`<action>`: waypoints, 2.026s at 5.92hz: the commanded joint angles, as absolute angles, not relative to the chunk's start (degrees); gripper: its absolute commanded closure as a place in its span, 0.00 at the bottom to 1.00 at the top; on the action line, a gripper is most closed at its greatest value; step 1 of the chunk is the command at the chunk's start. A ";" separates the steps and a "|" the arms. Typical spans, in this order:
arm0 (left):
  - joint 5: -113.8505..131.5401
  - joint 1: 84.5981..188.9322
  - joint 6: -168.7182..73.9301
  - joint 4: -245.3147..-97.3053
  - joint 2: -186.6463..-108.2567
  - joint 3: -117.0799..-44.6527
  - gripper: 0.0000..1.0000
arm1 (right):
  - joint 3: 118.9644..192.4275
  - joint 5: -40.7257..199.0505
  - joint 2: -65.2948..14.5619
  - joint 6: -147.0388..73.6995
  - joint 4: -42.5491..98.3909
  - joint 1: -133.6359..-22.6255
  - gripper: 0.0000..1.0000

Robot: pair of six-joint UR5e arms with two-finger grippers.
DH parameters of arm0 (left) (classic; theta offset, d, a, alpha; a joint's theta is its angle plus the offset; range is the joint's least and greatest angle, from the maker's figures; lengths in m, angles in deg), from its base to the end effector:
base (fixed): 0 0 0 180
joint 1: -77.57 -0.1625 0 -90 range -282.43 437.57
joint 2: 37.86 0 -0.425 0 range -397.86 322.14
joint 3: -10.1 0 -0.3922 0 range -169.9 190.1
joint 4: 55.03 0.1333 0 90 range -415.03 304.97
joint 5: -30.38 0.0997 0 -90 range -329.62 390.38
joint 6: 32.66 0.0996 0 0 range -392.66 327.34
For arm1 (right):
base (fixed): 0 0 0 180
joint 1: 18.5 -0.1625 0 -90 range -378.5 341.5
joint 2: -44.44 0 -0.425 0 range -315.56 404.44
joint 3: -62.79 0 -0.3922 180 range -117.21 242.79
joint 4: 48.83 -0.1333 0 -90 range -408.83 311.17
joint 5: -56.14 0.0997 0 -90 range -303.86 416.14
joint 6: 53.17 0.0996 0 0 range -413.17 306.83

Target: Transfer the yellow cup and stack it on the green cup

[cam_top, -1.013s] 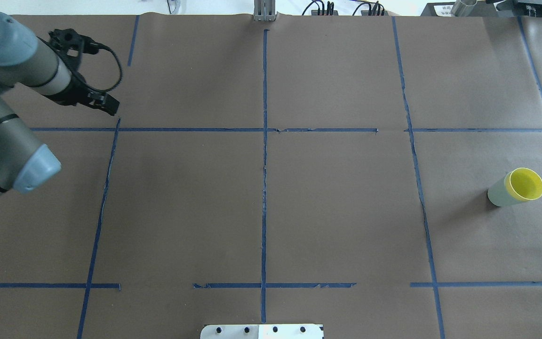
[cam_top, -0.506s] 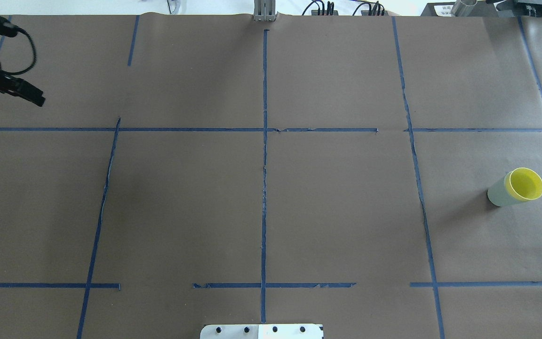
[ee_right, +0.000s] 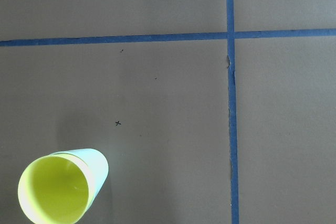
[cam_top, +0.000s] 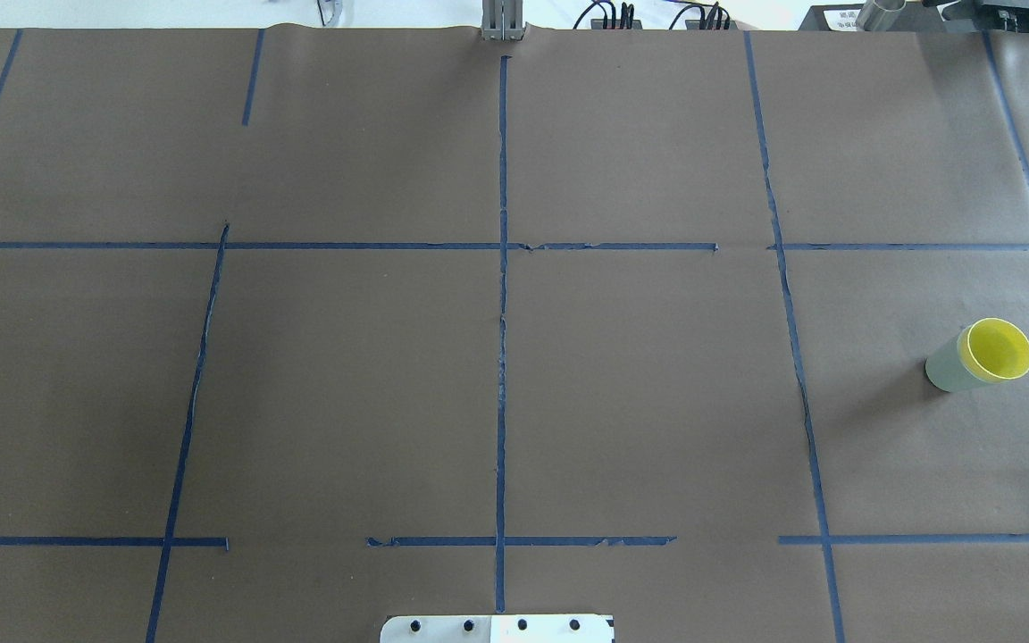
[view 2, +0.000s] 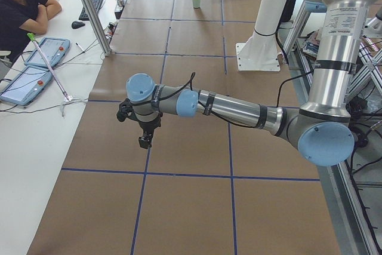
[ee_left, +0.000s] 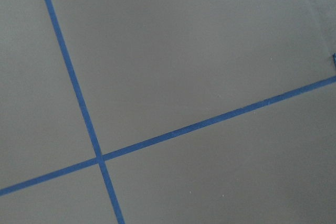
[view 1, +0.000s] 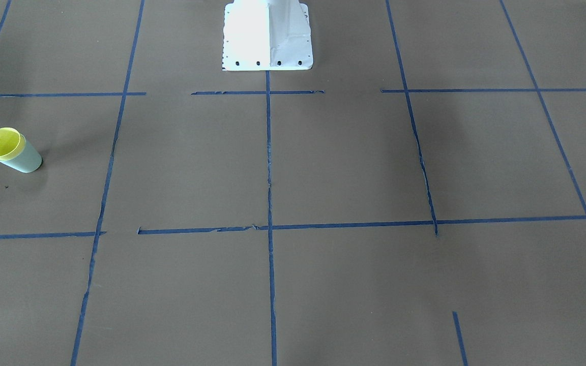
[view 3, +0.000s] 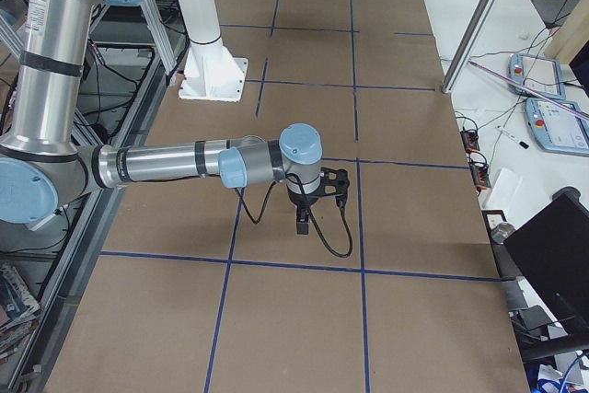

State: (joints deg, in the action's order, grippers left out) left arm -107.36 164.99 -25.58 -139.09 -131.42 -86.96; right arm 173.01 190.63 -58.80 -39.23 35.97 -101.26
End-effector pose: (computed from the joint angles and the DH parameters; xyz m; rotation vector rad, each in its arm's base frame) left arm -0.0363 -0.5189 0.5730 0.1097 0.8304 0.1927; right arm 0.0120 -0.4092 0.5770 0.0562 -0.7972 0.0281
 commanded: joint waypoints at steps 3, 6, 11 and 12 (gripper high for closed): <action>-104.72 166.95 -24.49 -138.35 -120.93 -92.28 0.00 | 176.07 190.79 -60.84 -40.69 36.69 -101.64 0.00; -105.24 166.69 -24.92 -138.97 -117.04 -93.00 0.00 | 176.25 190.61 -62.77 -40.69 36.43 -101.56 0.00; -104.89 166.43 -24.58 -132.46 -116.96 -98.00 0.00 | 176.08 187.62 -63.05 -45.51 37.65 -100.85 0.00; -105.15 166.43 -24.66 -132.90 -116.96 -97.48 0.00 | 176.17 187.62 -62.70 -46.92 39.75 -100.77 0.00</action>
